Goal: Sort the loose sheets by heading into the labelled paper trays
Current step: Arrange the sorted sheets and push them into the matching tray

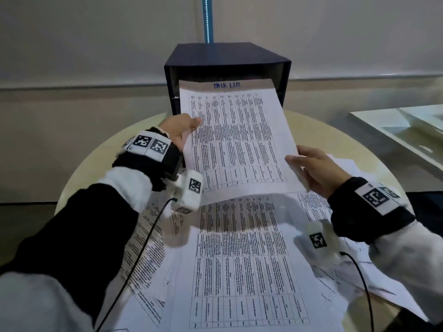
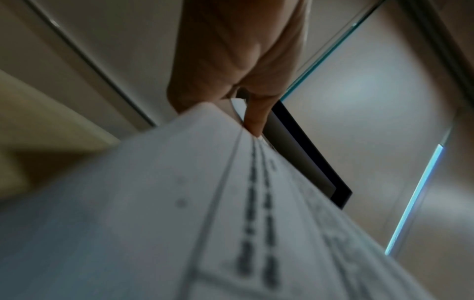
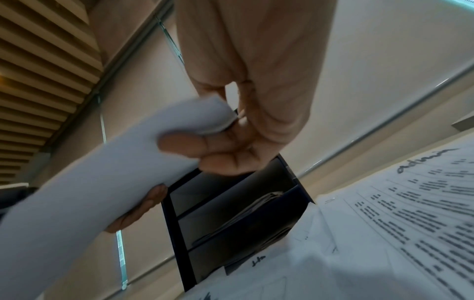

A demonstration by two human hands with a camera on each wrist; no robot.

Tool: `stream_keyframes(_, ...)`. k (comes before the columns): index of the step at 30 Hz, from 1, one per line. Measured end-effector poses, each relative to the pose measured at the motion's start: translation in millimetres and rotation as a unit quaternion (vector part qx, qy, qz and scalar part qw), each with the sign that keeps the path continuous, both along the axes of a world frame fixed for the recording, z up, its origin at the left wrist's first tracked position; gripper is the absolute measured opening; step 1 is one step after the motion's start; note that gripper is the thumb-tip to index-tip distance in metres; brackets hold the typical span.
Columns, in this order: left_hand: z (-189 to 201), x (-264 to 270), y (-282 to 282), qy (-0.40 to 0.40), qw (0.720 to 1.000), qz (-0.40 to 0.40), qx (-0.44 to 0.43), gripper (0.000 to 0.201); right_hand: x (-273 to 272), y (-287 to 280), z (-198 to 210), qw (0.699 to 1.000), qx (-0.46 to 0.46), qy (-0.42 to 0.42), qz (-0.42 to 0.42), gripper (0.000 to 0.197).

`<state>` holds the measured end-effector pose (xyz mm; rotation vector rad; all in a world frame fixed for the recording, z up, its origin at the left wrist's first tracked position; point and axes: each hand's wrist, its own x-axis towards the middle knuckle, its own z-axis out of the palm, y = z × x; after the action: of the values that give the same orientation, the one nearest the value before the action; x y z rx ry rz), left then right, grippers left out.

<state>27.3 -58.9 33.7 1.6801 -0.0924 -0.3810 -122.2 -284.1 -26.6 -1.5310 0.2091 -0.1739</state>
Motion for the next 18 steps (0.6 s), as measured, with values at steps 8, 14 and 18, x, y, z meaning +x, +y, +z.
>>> stream_keyframes(8, 12.1, 0.4, -7.4, 0.059, 0.989, -0.045, -0.131, 0.023, 28.9, -0.6, 34.5, 0.996, 0.023, -0.031, -0.086, 0.026)
stream_keyframes(14, 14.7, -2.8, -1.5, 0.026, 0.989, -0.032, -0.141, 0.010, 82.1, 6.0, 78.9, 0.991, 0.006, -0.019, -0.135, 0.028)
stream_keyframes(18, 19.0, 5.1, 0.7, 0.009, 0.992, 0.022, -0.122, 0.011, 104.7, 8.7, 92.6, 0.991, 0.014, 0.001, -0.130, 0.022)
